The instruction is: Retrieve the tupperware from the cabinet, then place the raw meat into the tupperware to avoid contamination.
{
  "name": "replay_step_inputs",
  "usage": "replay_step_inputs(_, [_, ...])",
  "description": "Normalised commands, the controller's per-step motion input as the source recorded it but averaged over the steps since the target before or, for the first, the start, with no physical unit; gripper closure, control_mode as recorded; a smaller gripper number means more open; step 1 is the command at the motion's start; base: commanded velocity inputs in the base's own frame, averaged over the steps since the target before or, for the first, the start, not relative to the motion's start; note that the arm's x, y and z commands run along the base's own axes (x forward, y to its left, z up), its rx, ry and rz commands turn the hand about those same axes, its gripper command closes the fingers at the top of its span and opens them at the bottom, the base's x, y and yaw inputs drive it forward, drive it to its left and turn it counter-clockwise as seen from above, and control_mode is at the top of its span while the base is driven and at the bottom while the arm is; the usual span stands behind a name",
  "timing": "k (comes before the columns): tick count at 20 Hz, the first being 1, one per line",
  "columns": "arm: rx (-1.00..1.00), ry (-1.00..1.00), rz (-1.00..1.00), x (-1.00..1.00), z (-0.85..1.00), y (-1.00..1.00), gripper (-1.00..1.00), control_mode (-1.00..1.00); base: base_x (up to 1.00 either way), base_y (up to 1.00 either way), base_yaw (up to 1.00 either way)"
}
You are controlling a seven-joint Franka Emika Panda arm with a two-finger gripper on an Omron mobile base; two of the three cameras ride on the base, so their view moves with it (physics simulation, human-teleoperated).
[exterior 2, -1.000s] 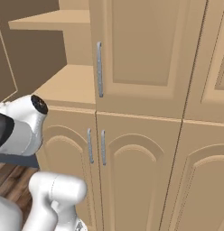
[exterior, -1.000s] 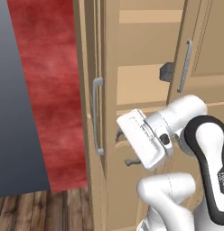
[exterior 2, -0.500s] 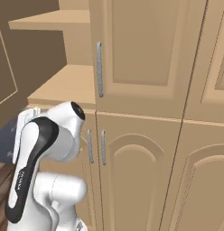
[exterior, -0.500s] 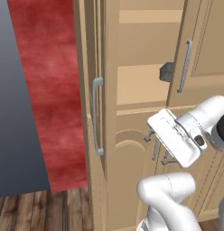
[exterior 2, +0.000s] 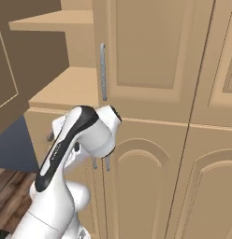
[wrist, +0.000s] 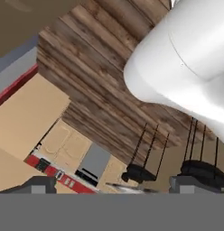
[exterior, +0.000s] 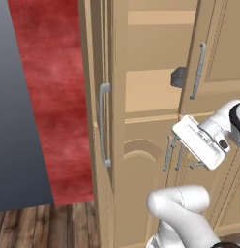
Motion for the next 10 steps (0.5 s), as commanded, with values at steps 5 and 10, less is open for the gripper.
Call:
replay_step_inputs(5, [-0.39,-0.17,0.3,0.09,-0.38,-0.13,-1.0,-1.0,0.0,0.0,0.0])
replay_step_inputs(10, [-0.46,-0.21,0.31,0.0,-0.18,-0.05,-1.0,-1.0,0.0,0.0,0.0])
